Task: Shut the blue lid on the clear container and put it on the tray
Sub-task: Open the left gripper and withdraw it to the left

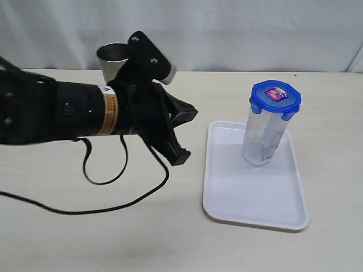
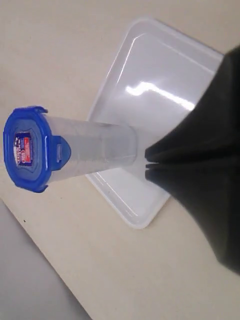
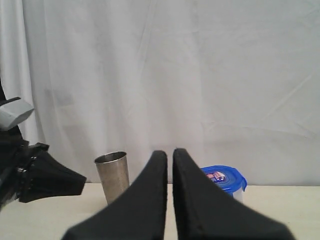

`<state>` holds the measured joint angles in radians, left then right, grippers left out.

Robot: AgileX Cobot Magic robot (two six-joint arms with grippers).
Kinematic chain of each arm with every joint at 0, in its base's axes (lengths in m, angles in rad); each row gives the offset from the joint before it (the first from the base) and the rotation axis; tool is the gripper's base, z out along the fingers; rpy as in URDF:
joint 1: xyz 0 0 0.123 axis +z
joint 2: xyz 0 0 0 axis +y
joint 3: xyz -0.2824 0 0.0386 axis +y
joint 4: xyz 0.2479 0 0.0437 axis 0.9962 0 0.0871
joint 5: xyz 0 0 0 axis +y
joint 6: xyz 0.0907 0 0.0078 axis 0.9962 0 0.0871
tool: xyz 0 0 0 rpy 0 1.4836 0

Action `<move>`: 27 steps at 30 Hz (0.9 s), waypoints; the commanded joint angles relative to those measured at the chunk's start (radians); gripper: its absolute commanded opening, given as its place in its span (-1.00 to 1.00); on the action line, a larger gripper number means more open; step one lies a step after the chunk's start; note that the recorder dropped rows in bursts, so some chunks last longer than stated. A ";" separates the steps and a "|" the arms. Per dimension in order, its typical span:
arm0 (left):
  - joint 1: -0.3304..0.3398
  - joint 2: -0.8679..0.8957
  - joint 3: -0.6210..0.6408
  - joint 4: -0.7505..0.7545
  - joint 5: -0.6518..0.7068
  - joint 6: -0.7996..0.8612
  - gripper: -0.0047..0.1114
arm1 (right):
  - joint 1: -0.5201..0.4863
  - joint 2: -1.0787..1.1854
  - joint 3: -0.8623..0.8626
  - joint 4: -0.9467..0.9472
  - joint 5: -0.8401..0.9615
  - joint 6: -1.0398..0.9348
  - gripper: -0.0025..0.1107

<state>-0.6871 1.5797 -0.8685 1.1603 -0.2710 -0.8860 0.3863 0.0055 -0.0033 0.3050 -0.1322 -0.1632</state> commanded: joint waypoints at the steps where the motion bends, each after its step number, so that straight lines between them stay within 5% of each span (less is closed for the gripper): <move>1: -0.001 -0.140 0.123 -0.047 0.005 0.003 -0.92 | 0.000 -0.005 0.003 0.001 0.004 -0.009 -0.88; 13: -0.001 -0.467 0.440 -0.187 0.061 0.022 -0.92 | 0.000 -0.005 0.003 0.001 0.004 -0.009 -0.88; 27: -0.001 -0.541 0.467 -0.178 0.079 0.022 -0.92 | 0.000 -0.005 0.003 0.001 0.004 -0.009 -0.88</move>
<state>-0.6871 1.0454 -0.4072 0.9887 -0.1934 -0.8666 0.3863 0.0055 -0.0033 0.3050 -0.1322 -0.1632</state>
